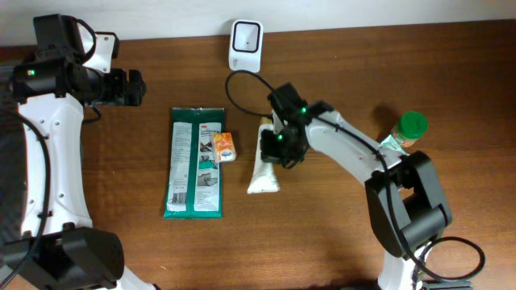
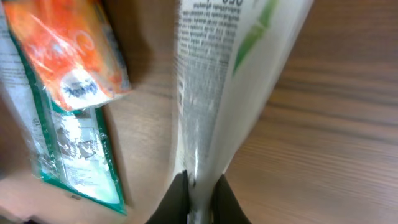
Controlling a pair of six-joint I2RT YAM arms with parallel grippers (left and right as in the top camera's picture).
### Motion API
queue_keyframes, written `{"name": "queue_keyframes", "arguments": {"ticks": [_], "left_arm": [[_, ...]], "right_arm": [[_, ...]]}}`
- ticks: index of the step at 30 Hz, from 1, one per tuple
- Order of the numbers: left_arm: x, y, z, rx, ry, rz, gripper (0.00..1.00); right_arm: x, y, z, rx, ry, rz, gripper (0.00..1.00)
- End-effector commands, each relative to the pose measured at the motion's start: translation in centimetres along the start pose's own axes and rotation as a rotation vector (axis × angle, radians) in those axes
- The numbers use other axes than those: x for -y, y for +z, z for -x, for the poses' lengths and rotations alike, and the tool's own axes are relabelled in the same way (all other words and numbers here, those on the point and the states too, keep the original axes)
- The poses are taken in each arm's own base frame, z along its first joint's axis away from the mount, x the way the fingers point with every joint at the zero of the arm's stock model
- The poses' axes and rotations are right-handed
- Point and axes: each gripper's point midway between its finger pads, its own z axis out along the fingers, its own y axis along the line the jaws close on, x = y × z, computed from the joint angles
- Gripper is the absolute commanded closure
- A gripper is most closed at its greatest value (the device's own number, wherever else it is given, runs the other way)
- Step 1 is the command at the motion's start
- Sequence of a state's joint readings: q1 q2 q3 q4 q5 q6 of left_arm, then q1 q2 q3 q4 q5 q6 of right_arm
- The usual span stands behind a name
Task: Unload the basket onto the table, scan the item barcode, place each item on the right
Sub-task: 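Reach right gripper to the white tube and grasp it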
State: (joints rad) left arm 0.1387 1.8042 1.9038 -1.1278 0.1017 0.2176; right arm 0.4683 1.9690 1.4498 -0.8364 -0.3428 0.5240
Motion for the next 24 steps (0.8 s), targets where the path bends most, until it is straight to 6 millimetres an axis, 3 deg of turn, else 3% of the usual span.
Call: {"name": "queue_keyframes", "arguments": {"ticks": [1,4,7,12,15,17,19,24], "left_arm": [[0.1,-1.1,0.4,0.028,0.014,-0.003,0.01],[0.1,-1.1,0.4,0.028,0.014,-0.003,0.01],[0.1,-1.1,0.4,0.028,0.014,-0.003,0.01],[0.1,-1.1,0.4,0.028,0.014,-0.003,0.01],[0.1,-1.1,0.4,0.028,0.014,-0.003,0.01],[0.1,-1.1,0.4,0.028,0.014,-0.003,0.01],[0.1,-1.1,0.4,0.028,0.014,-0.003,0.01],[0.1,-1.1,0.4,0.028,0.014,-0.003,0.01]], "right_arm": [[0.1,-5.0,3.7,0.161,-0.303,-0.236,0.96],[1.5,-4.1,2.5,0.081,-0.434,-0.332,0.96],[2.4,-2.4,2.0,0.019,-0.454,-0.347,0.96],[2.0,0.3,0.9,-0.067,-0.434,-0.260,0.96],[1.8,0.8,0.5,-0.097,-0.410,-0.206,0.76],[2.0,0.6,0.6,-0.110,-0.378,-0.158,0.56],[2.7,0.0,1.0,-0.114,-0.338,-0.124,0.48],[4.8,-2.0,1.8,-0.149,-0.233,0.053,0.40]]}}
